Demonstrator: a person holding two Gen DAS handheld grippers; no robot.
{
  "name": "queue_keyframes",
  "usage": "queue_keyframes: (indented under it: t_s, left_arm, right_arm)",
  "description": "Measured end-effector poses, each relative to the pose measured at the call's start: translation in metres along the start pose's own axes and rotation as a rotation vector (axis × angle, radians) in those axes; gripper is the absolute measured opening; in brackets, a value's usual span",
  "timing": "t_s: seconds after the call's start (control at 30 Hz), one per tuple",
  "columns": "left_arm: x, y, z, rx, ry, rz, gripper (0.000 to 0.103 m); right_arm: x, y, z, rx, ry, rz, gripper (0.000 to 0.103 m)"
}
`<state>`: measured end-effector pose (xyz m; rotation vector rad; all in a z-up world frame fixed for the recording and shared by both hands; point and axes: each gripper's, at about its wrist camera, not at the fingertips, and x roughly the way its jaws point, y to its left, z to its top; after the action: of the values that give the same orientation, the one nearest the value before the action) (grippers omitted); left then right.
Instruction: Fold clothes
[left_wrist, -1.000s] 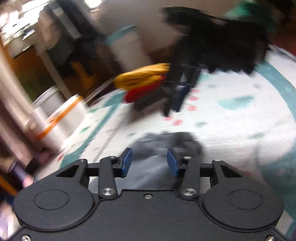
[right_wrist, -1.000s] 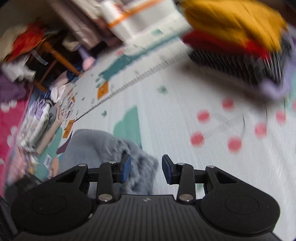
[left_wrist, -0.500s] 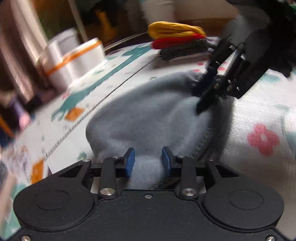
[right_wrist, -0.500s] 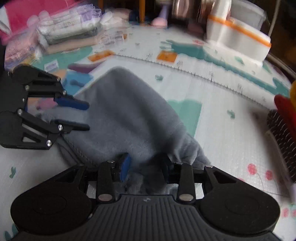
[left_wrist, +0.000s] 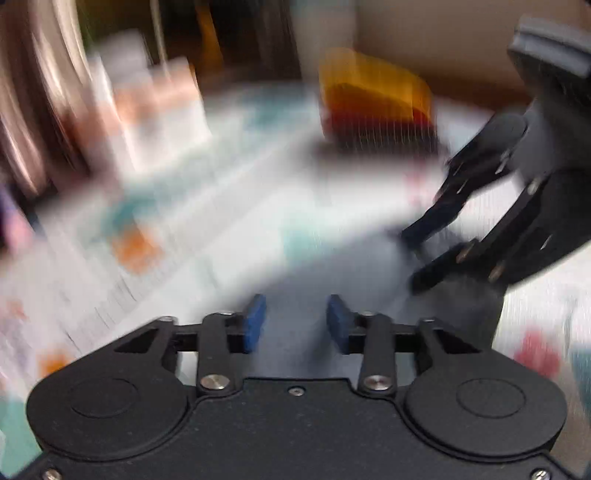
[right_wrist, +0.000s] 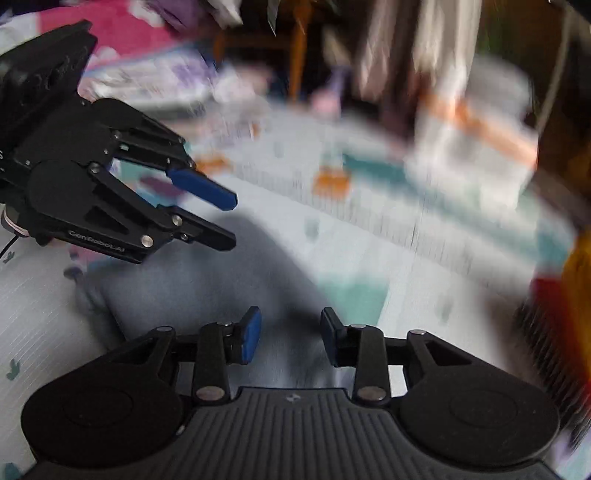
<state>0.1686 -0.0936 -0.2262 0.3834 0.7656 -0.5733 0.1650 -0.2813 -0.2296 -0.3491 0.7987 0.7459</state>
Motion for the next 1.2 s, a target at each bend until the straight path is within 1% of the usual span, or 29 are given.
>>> queue_keyframes:
  t_s: [0.03, 0.07, 0.13, 0.2, 0.23, 0.3, 0.37, 0.4, 0.43, 0.47, 0.53, 0.57, 0.6, 0.67, 0.73, 0.8, 0.83, 0.87, 0.97, 1.03, 1.07, 1.1, 1.13, 1.17, 1.2]
  left_arm:
    - [0.004, -0.004, -0.004, 0.011, -0.024, 0.009, 0.041]
    - [0.008, -0.007, -0.009, 0.022, -0.051, 0.019, 0.041]
    - [0.009, -0.012, -0.004, 0.040, -0.033, 0.039, 0.041]
    - [0.003, -0.011, -0.005, 0.036, -0.042, 0.047, 0.041]
    - [-0.005, -0.010, -0.006, 0.029, -0.054, 0.051, 0.041]
    - [-0.026, -0.002, -0.009, -0.069, -0.082, 0.056, 0.041]
    - [-0.043, 0.009, -0.017, -0.175, -0.084, 0.057, 0.041]
    - [-0.048, 0.014, -0.022, -0.223, -0.085, 0.049, 0.041]
    - [-0.054, 0.020, -0.028, -0.272, -0.086, 0.041, 0.041]
    - [-0.055, 0.026, -0.034, -0.331, -0.075, 0.024, 0.042]
    - [-0.057, 0.038, -0.044, -0.462, -0.053, -0.020, 0.044]
    - [-0.060, 0.041, -0.048, -0.521, -0.051, -0.040, 0.046]
    - [-0.060, 0.047, -0.054, -0.595, -0.047, -0.076, 0.047]
    - [-0.060, 0.058, -0.064, -0.728, -0.040, -0.139, 0.055]
    - [-0.060, 0.067, -0.074, -0.845, -0.034, -0.193, 0.055]
    - [-0.056, 0.074, -0.080, -0.926, -0.027, -0.227, 0.055]
    - [-0.053, 0.076, -0.082, -0.951, -0.020, -0.245, 0.055]
    - [-0.050, 0.076, -0.083, -0.969, -0.007, -0.257, 0.055]
    - [-0.044, 0.070, -0.083, -0.989, -0.004, -0.315, 0.056]
    - [-0.043, 0.064, -0.084, -0.979, -0.008, -0.300, 0.055]
    - [-0.043, 0.061, -0.084, -0.974, -0.010, -0.293, 0.048]
    - [-0.043, 0.057, -0.085, -0.969, -0.012, -0.286, 0.044]
    - [-0.042, 0.054, -0.086, -0.964, -0.014, -0.278, 0.035]
    - [-0.047, 0.054, -0.085, -0.952, -0.022, -0.281, 0.030]
    - [-0.053, 0.054, -0.085, -0.946, -0.031, -0.285, 0.030]
  right_arm:
    - [0.003, -0.005, -0.012, 0.048, 0.009, 0.021, 0.036]
    - [-0.001, -0.007, -0.019, 0.047, -0.024, 0.028, 0.036]
    - [-0.004, -0.003, -0.019, 0.005, -0.022, 0.018, 0.035]
    - [-0.008, -0.001, -0.017, 0.029, -0.017, 0.006, 0.035]
    - [-0.014, 0.001, -0.018, 0.026, -0.029, -0.012, 0.035]
    - [-0.028, 0.005, -0.021, 0.031, -0.060, -0.048, 0.035]
    - [-0.048, 0.003, -0.026, 0.105, -0.105, -0.075, 0.037]
    - [-0.053, 0.000, -0.028, 0.153, -0.112, -0.087, 0.040]
    - [-0.057, -0.007, -0.030, 0.216, -0.111, -0.092, 0.045]
    - [-0.058, -0.017, -0.033, 0.291, -0.107, -0.085, 0.048]
    - [-0.059, -0.035, -0.037, 0.440, -0.097, -0.069, 0.059]
    - [-0.058, -0.044, -0.039, 0.509, -0.092, -0.059, 0.062]
    - [-0.057, -0.051, -0.041, 0.568, -0.087, -0.050, 0.066]
    - [-0.052, -0.062, -0.043, 0.671, -0.078, -0.017, 0.068]
    - [-0.046, -0.067, -0.046, 0.746, -0.066, 0.031, 0.072]
    - [-0.038, -0.067, -0.045, 0.763, -0.043, 0.063, 0.073]
    - [-0.034, -0.066, -0.044, 0.762, -0.028, 0.067, 0.073]
    - [-0.030, -0.064, -0.044, 0.750, -0.007, 0.055, 0.073]
    - [-0.018, -0.065, -0.051, 0.772, 0.043, 0.062, 0.072]
    - [-0.008, -0.067, -0.058, 0.781, 0.082, 0.075, 0.070]
    - [-0.005, -0.068, -0.062, 0.783, 0.092, 0.083, 0.069]
    - [-0.004, -0.069, -0.066, 0.792, 0.086, 0.094, 0.069]
    - [-0.003, -0.069, -0.070, 0.802, 0.079, 0.106, 0.067]
    - [-0.003, -0.069, -0.072, 0.804, 0.077, 0.115, 0.065]
    - [-0.003, -0.068, -0.070, 0.792, 0.083, 0.123, 0.062]
